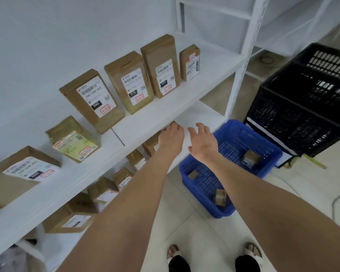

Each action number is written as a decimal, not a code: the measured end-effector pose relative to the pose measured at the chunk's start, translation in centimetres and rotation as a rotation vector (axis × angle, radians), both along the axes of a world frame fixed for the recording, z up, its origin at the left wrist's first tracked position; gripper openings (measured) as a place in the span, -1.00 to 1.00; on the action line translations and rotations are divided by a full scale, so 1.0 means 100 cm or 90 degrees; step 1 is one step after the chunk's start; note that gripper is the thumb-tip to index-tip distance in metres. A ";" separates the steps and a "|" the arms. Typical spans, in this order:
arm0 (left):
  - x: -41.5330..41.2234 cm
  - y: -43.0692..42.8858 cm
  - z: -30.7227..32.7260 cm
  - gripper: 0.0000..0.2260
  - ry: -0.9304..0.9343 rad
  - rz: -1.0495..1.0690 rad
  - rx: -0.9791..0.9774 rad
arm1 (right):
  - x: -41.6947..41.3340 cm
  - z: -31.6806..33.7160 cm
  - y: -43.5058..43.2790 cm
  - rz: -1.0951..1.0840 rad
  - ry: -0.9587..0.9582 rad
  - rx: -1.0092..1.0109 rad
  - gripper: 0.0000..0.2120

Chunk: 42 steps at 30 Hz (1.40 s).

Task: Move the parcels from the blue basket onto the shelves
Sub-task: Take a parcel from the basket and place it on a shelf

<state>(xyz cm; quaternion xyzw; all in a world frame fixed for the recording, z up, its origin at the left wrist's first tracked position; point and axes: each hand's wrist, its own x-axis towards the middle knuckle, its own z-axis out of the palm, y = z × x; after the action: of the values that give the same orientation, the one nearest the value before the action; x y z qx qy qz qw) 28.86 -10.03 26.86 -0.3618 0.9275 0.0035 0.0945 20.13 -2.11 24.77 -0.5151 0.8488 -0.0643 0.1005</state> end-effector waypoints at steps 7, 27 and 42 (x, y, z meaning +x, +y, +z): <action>-0.113 0.073 -0.046 -0.58 -0.037 -0.012 0.019 | -0.118 -0.042 0.069 0.003 -0.044 0.053 -0.35; -0.322 0.067 -0.236 -0.58 -0.163 0.097 0.172 | -0.344 -0.227 0.044 0.033 -0.145 0.221 -0.37; -0.368 0.035 -0.590 -0.51 -0.060 0.579 0.506 | -0.407 -0.583 -0.010 0.012 -0.337 0.354 -0.36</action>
<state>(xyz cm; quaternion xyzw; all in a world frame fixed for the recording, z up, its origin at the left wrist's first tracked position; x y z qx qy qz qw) -7.92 -6.54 -32.17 -0.6584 0.6024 0.3739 0.2527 -20.53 -3.06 -33.52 -0.4417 0.7735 0.0385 0.4529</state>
